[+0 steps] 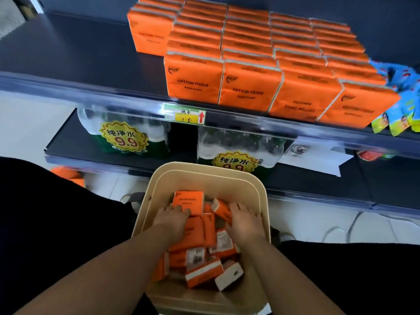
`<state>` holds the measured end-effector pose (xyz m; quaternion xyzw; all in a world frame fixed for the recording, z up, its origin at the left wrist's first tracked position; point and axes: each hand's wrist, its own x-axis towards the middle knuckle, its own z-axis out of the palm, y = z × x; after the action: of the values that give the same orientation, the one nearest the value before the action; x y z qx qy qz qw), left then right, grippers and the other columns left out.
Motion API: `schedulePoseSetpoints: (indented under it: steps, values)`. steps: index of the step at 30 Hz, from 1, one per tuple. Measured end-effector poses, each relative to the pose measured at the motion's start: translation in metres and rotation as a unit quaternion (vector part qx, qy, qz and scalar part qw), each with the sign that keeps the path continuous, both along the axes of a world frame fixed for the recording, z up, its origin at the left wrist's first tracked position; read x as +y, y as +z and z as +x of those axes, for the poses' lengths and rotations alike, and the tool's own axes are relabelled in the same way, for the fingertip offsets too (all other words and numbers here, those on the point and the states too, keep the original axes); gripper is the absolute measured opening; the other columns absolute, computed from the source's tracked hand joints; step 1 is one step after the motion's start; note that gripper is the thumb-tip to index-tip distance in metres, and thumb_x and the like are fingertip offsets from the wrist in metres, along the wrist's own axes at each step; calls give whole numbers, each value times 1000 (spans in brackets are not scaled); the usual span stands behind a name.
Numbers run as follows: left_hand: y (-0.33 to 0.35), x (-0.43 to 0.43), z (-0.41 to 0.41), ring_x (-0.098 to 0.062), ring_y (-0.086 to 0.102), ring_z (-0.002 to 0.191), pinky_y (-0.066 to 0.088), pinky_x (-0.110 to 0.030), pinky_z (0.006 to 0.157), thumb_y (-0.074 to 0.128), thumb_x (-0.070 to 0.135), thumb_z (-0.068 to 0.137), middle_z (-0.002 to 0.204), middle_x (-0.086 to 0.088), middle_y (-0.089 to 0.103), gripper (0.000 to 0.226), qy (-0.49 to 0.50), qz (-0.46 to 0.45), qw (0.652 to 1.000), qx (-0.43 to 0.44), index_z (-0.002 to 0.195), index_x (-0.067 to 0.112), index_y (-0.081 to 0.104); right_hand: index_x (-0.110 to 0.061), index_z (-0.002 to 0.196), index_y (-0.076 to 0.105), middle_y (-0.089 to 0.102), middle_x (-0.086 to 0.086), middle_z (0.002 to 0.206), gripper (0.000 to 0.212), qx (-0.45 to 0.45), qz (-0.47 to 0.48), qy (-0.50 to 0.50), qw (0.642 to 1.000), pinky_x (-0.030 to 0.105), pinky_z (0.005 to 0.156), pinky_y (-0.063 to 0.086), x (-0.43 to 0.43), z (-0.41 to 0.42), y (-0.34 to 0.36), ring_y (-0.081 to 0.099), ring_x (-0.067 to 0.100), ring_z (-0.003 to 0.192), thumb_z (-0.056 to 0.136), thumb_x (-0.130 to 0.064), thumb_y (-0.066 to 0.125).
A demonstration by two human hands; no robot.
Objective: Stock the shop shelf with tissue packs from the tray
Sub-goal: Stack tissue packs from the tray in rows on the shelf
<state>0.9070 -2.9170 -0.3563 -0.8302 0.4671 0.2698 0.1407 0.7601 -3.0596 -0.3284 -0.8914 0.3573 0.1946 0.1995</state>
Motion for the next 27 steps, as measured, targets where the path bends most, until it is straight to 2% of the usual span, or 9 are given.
schedulePoseSetpoints:
  steps: [6, 11, 13, 15, 18, 21, 24, 27]
  values:
    - [-14, 0, -3, -31, 39, 130, 29, -44, 107, 50, 33, 91, 142, -8, 39, 58, 14, 10, 999, 35, 144, 24, 29, -28, 137, 37, 46, 3, 140, 50, 47, 72, -30, 996, 42, 104, 41, 11, -13, -39, 49, 25, 122, 91, -35, 55]
    - [-35, 3, -9, -29, 32, 136, 22, -46, 111, 44, 32, 94, 148, -5, 34, 50, 31, 31, 996, 79, 143, 28, 33, -29, 134, 47, 47, 3, 141, 41, 74, 162, -26, 984, 39, 107, 39, 12, -10, -52, 48, 25, 125, 94, -37, 50]
    - [-44, 7, -12, -30, 27, 140, 19, -48, 113, 50, 36, 92, 152, -6, 29, 57, 30, 54, 993, 96, 145, 28, 30, -30, 128, 53, 54, 3, 135, 43, 83, 197, -22, 977, 38, 103, 43, 16, -9, -56, 53, 25, 121, 88, -46, 52]
    - [-48, 8, -15, -32, 21, 143, 16, -50, 115, 59, 42, 87, 155, -8, 20, 71, 32, 62, 991, 110, 148, 27, 25, -34, 129, 52, 56, 1, 132, 54, 95, 231, -40, 968, 40, 100, 46, 20, -10, -66, 55, 26, 118, 79, -54, 52]
    - [-53, 9, -15, -35, 13, 145, 15, -50, 116, 61, 38, 86, 158, -10, 7, 73, 57, 61, 988, 133, 148, 29, 23, -31, 135, 48, 54, 3, 136, 57, 111, 250, -57, 960, 38, 99, 47, 22, -4, -79, 54, 24, 118, 81, -46, 57]
    - [-59, 8, -11, -38, 2, 146, 14, -54, 117, 62, 34, 84, 158, -11, 0, 69, 95, 65, 981, 154, 143, 35, 26, -23, 143, 40, 49, 4, 139, 59, 104, 277, -98, 950, 28, 94, 43, 25, 7, -82, 52, 21, 121, 89, -33, 61]
    - [-65, 9, -5, -36, 0, 146, 15, -53, 117, 67, 36, 81, 158, -9, 0, 71, 114, 66, 976, 174, 140, 38, 29, -19, 146, 34, 47, 7, 141, 67, 103, 315, -163, 929, 31, 93, 45, 27, 11, -92, 53, 21, 118, 87, -27, 64]
    - [-69, 12, -1, -35, -2, 147, 14, -53, 117, 65, 32, 84, 160, -8, -3, 66, 107, 76, 975, 176, 141, 31, 32, -20, 149, 29, 47, 7, 141, 76, 102, 338, -211, 912, 34, 96, 47, 30, 13, -97, 54, 20, 111, 84, -26, 67]
